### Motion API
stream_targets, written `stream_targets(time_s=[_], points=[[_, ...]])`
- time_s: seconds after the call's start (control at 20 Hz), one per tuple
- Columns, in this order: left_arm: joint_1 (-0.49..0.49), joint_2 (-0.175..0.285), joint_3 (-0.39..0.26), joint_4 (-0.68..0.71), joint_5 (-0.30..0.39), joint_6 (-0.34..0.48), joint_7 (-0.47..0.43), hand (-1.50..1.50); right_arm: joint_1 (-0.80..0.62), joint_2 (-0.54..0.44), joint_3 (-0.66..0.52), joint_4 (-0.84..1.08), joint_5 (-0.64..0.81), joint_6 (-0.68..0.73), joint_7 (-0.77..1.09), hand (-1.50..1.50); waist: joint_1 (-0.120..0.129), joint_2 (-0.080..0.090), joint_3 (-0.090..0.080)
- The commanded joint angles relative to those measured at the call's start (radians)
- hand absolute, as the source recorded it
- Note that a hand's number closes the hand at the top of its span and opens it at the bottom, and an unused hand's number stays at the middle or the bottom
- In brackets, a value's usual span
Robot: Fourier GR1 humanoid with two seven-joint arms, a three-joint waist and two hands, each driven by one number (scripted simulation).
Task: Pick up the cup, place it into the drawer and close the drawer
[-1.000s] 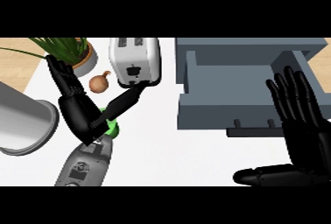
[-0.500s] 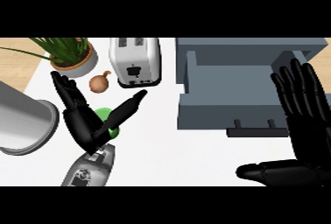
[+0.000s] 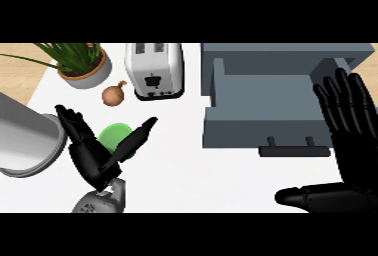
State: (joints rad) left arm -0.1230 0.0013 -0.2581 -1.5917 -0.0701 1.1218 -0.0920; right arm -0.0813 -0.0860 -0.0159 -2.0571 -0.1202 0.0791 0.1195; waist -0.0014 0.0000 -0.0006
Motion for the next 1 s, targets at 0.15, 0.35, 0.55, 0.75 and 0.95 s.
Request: stream_targets(time_s=[0.15, 0.35, 0.55, 0.75, 0.95], points=[[0.042, -0.001, 0.038, 0.096, 0.219, 0.0, -0.232, -1.5, 0.029, 0.03, 0.037, 0.007, 0.025, 0.003, -0.029, -1.5, -0.001, 0.001, 0.0], [0.203, -0.001, -0.009, 0.008, 0.29, -0.035, -0.334, -1.5, -0.001, 0.002, 0.0, -0.037, -0.015, 0.011, 0.039, -1.5, 0.003, -0.001, 0.0], [0.112, -0.001, 0.091, 0.157, 0.384, -0.113, -0.405, -1.5, -0.029, -0.001, -0.019, 0.007, -0.002, 0.011, 0.014, -1.5, 0.001, 0.0, 0.0], [0.039, -0.001, 0.102, 0.369, 0.61, -0.139, -0.637, -1.5, -0.041, 0.016, 0.011, 0.0, -0.007, 0.006, 0.039, -1.5, -0.003, 0.001, -0.001], [0.09, -0.001, 0.153, 0.399, 0.67, -0.242, -0.72, -1.5, 0.033, 0.03, 0.043, -0.085, 0.03, -0.005, 0.047, -1.5, -0.002, 0.0, 0.0]])
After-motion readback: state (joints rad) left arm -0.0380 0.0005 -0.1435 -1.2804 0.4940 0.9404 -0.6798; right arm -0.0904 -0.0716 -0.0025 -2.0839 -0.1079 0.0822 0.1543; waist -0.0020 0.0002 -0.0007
